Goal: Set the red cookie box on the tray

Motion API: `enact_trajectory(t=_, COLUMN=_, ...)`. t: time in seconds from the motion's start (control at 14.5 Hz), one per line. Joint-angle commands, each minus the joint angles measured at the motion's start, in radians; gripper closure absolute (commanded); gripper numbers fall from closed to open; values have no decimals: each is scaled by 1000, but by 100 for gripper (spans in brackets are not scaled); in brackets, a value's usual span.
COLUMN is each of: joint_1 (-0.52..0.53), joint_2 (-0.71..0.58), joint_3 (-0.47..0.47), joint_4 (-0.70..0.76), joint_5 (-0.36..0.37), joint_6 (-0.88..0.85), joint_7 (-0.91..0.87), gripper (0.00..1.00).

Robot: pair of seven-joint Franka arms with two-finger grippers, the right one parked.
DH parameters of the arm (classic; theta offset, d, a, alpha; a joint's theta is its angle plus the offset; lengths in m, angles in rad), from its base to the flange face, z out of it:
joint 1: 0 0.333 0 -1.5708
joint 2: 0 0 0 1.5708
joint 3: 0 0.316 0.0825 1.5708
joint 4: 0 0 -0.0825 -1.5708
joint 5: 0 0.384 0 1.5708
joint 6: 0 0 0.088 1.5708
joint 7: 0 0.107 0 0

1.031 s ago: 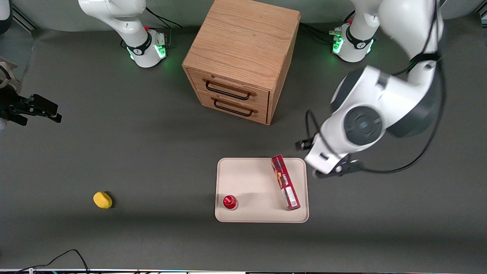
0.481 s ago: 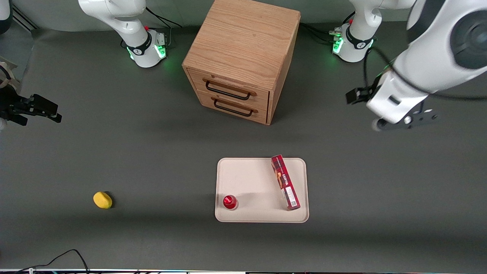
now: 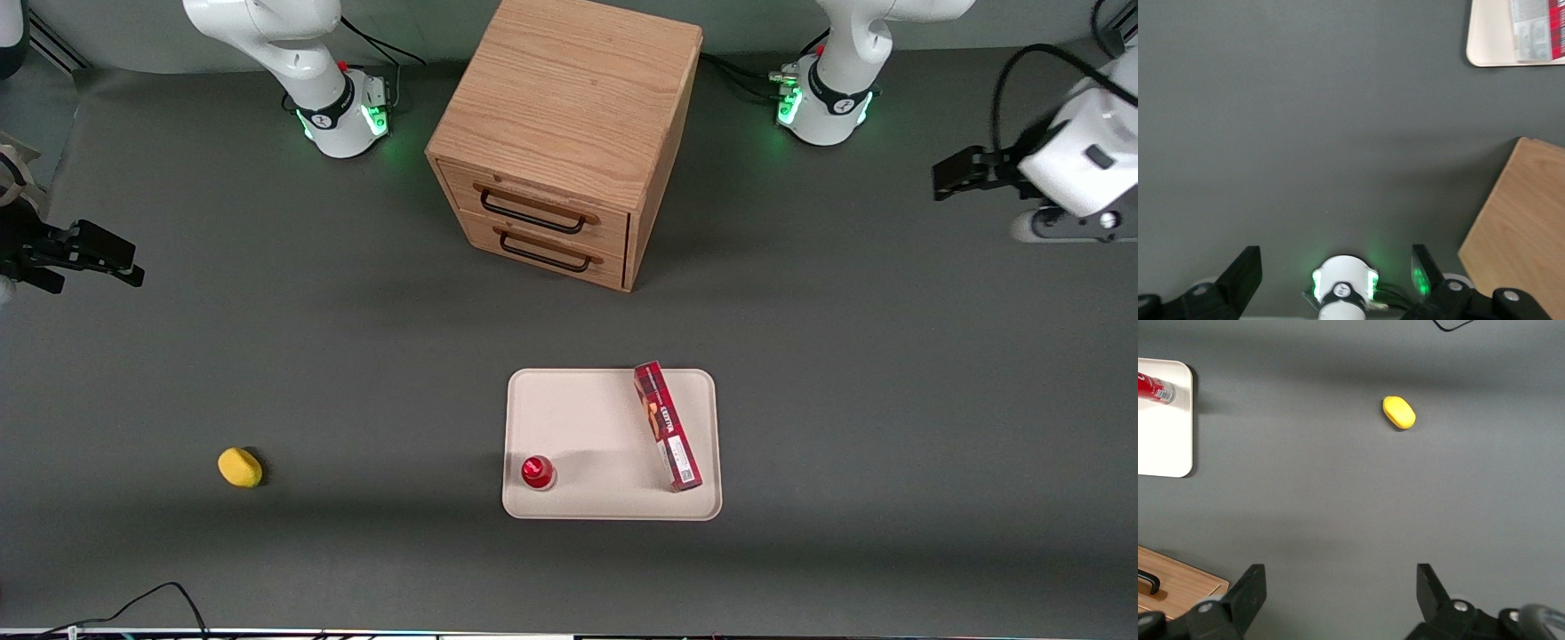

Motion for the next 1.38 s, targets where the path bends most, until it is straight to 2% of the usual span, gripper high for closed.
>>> enact_trajectory(t=0.0, joint_1=-10, joint_2=-132, joint_3=14, joint_4=-230, joint_5=53, joint_6=172, joint_7=47, gripper=0)
enact_trajectory(t=0.14, joint_1=-10, joint_2=-158, joint_3=23, joint_4=-284, joint_5=73, joint_6=237, joint_7=49, gripper=0)
enact_trajectory(t=0.28, joint_1=-12, joint_2=-149, joint_3=23, joint_4=-260, joint_5=87, joint_6=238, joint_7=72, gripper=0)
enact_trajectory(t=0.69, joint_1=-16, joint_2=3, joint_3=26, joint_4=41, joint_5=63, joint_6=59, joint_7=50, gripper=0)
enact_trajectory(t=1.1, joint_1=28, joint_2=14, joint_3=15, joint_4=49, joint_5=52, joint_6=51, joint_7=54, gripper=0)
enact_trajectory(t=1.31, joint_1=82, joint_2=15, joint_3=-43, joint_4=50, joint_5=34, joint_6=50, joint_7=58, gripper=0)
